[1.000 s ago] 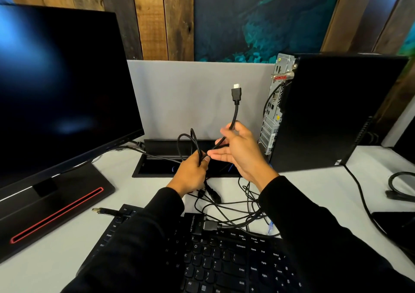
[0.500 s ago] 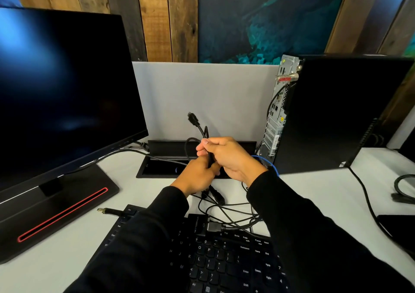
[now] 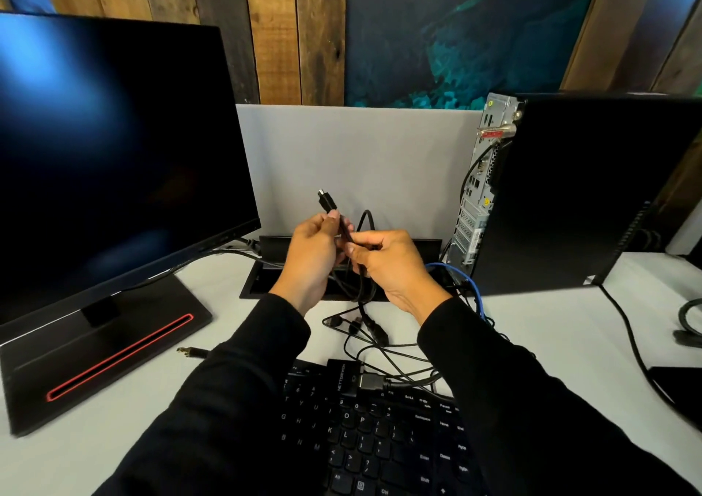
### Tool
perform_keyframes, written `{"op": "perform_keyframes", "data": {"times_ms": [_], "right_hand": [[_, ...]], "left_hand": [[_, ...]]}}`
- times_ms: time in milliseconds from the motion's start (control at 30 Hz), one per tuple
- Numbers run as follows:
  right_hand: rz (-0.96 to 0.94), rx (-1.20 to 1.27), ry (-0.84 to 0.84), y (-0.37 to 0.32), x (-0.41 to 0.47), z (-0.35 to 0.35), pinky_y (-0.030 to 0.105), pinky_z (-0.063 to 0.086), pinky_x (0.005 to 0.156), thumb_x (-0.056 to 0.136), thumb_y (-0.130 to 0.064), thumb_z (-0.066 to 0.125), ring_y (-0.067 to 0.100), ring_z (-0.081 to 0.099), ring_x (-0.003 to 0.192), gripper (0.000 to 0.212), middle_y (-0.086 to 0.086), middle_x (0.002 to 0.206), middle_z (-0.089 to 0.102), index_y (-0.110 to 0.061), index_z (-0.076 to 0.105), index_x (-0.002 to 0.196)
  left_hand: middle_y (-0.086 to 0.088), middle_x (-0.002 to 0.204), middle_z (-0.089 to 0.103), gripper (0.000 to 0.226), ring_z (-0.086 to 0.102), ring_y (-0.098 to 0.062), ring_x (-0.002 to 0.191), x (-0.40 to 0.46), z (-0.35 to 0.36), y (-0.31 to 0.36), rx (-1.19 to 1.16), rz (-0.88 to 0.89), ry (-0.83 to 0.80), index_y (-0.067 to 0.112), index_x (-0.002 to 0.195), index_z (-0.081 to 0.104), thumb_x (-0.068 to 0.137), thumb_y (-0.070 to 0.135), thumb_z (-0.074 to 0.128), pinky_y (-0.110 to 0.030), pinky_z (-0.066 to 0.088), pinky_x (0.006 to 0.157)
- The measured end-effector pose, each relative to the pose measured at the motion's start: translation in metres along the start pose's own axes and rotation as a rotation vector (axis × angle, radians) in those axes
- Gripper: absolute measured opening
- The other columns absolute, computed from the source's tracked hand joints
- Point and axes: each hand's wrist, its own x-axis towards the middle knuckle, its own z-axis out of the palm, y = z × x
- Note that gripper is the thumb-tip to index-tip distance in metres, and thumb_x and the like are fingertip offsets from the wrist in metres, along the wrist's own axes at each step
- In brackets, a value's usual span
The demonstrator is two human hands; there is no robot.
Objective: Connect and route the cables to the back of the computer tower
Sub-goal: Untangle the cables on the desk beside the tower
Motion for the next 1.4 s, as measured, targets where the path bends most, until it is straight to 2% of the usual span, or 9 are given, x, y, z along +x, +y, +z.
{"op": "perform_keyframes", "data": {"times_ms": [133, 300, 433, 600, 800, 900, 1100, 1267, 1400], "right_hand": [[0.014, 0.046, 0.024, -0.002, 0.0, -0.009, 0.029, 0.058, 0.073, 0.091, 0.001, 0.072, 0.016, 0.067, 0.081, 0.033, 0.002, 0.085, 0.065, -0.024, 0.067, 0.112], [0.119, 0.038, 0.189, -0.005, 0.016, -0.023, 0.028, 0.045, 0.061, 0.094, -0.004, 0.066, 0.017, 0.056, 0.077, 0.055, 0.012, 0.1, 0.062, -0.031, 0.041, 0.136], [0.029, -0.253, 0.209, -0.011, 0.019, -0.023, 0.042, 0.057, 0.074, 0.098, -0.014, 0.063, 0.029, 0.065, 0.089, 0.048, 0.015, 0.103, 0.066, -0.01, 0.045, 0.143], [-0.177, -0.874, 0.071, -0.019, 0.005, -0.015, 0.036, 0.047, 0.079, 0.104, -0.028, 0.054, 0.025, 0.054, 0.096, 0.039, 0.011, 0.096, 0.063, -0.008, 0.047, 0.136], [-0.152, -0.749, -0.034, -0.033, -0.002, -0.036, 0.041, 0.056, 0.092, 0.1, -0.047, 0.058, 0.025, 0.07, 0.103, 0.047, 0.001, 0.117, 0.072, -0.021, 0.056, 0.139], [-0.137, -0.826, -0.14, -0.037, -0.007, -0.051, 0.02, 0.051, 0.066, 0.107, -0.04, 0.049, 0.014, 0.073, 0.07, 0.051, 0.0, 0.091, 0.072, -0.02, 0.04, 0.153], [-0.23, -1.008, -0.228, -0.032, -0.014, -0.062, 0.031, 0.052, 0.082, 0.109, -0.047, 0.038, 0.015, 0.066, 0.091, 0.057, -0.006, 0.079, 0.067, -0.032, 0.022, 0.161], [-0.225, -0.995, -0.161, -0.024, -0.015, -0.077, 0.027, 0.044, 0.083, 0.1, -0.041, 0.06, 0.004, 0.053, 0.075, 0.036, -0.009, 0.097, 0.07, -0.031, 0.065, 0.134], [-0.206, -1.051, -0.232, -0.006, -0.019, -0.076, 0.042, 0.033, 0.105, 0.083, -0.062, 0.064, 0.014, 0.053, 0.108, 0.053, -0.015, 0.109, 0.069, -0.042, 0.059, 0.132]], "left_hand": [[-0.002, 0.073, 0.059, 0.028, 0.064, -0.018, 0.065, 0.004, -0.015, -0.005, -0.038, 0.03, 0.021, 0.013, 0.092, 0.049, 0.112, 0.027, 0.036, -0.038, 0.059, 0.064], [0.009, 0.058, 0.049, 0.026, 0.043, -0.007, 0.05, 0.0, -0.039, -0.023, 0.971, 0.249, -0.272, 0.019, 0.085, 0.062, 0.106, 0.03, 0.052, -0.027, 0.042, 0.057], [0.003, 0.054, 0.042, 0.039, 0.039, -0.015, 0.054, -0.003, -0.027, -0.029, 1.153, 0.408, -0.251, 0.017, 0.067, 0.056, 0.104, 0.028, 0.056, -0.021, 0.03, 0.061], [0.0, 0.047, 0.049, 0.037, 0.044, -0.017, 0.05, 0.004, -0.004, -0.029, 0.984, 0.32, -0.177, 0.018, 0.052, 0.051, 0.088, 0.012, 0.058, -0.027, 0.037, 0.056], [-0.005, 0.06, 0.049, 0.024, 0.038, -0.02, 0.061, -0.011, 0.007, -0.029, 0.431, 0.005, -0.459, 0.017, 0.054, 0.056, 0.069, 0.0, 0.049, -0.033, 0.028, 0.055], [-0.011, 0.084, 0.068, 0.025, 0.049, -0.029, 0.081, -0.008, 0.01, -0.032, 0.302, -0.043, -0.446, 0.017, 0.072, 0.072, 0.087, 0.015, 0.052, -0.034, 0.034, 0.06], [0.0, 0.072, 0.063, 0.02, 0.055, -0.019, 0.07, -0.015, 0.025, -0.03, 0.195, -0.054, -0.344, 0.013, 0.093, 0.054, 0.107, 0.009, 0.039, -0.032, 0.043, 0.07], [-0.005, 0.125, 0.058, 0.071, 0.053, -0.028, 0.122, -0.011, 0.019, -0.021, 1.317, -0.091, -0.394, 0.023, 0.126, 0.053, 0.09, 0.077, 0.023, -0.054, 0.042, 0.104], [-0.007, 0.104, 0.058, 0.075, 0.06, -0.029, 0.094, -0.014, 0.023, 0.011, 1.806, -0.199, -0.393, 0.014, 0.117, 0.062, 0.091, 0.08, 0.038, -0.04, 0.051, 0.084]]}}
